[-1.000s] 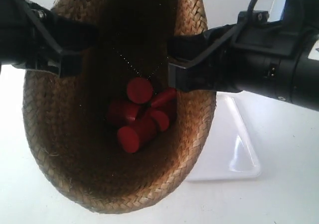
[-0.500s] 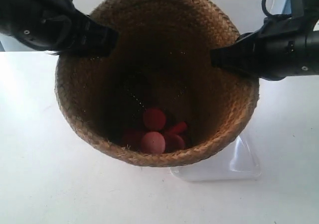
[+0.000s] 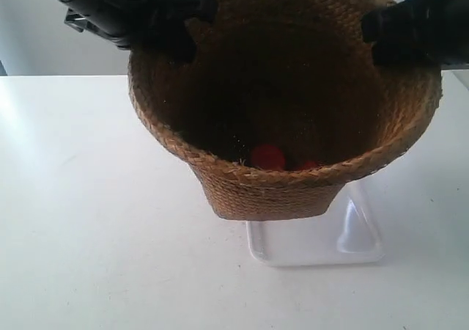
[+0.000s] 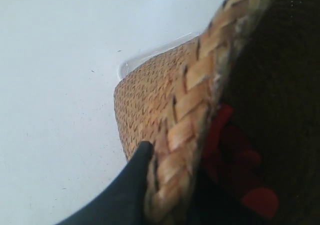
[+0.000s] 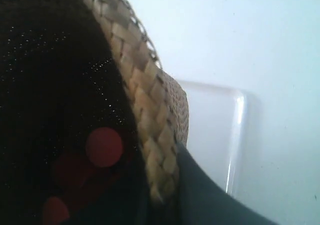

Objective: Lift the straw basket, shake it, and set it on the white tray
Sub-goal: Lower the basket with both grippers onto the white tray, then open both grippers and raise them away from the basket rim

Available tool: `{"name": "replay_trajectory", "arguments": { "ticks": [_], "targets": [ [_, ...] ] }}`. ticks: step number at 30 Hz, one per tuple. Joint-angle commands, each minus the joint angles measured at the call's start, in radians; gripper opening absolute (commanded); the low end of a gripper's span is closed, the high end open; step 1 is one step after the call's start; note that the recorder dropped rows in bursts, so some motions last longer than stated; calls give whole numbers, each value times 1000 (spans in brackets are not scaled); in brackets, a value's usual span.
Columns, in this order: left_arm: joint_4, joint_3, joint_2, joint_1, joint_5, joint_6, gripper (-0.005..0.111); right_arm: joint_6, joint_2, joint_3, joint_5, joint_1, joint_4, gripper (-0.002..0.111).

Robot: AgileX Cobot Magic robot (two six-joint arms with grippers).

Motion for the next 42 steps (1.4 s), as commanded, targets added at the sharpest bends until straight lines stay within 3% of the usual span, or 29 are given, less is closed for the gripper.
{"name": "replay_trajectory", "arguments": {
  "ticks": [1, 7, 19, 34, 37, 42],
  "targets": [
    [-3, -48, 68, -33, 42, -12, 0, -1, 79, -46, 84, -35, -42, 0],
    [26, -96, 139, -103, -28, -32, 0, -9, 144, -93, 118, -43, -70, 0],
    [12, -96, 197, -105, -101, -61, 0, -27, 173, -111, 164, -110, -125, 0],
    [16, -96, 232, -105, -109, -40, 1, -85, 173, -109, 159, -113, -112, 3],
    [16, -96, 232, -105, -104, -31, 10, -92, 173, -105, 156, -113, -100, 12],
    [16, -96, 232, -105, -77, -31, 40, -105, 173, -105, 155, -113, -75, 38]
  ]
}}
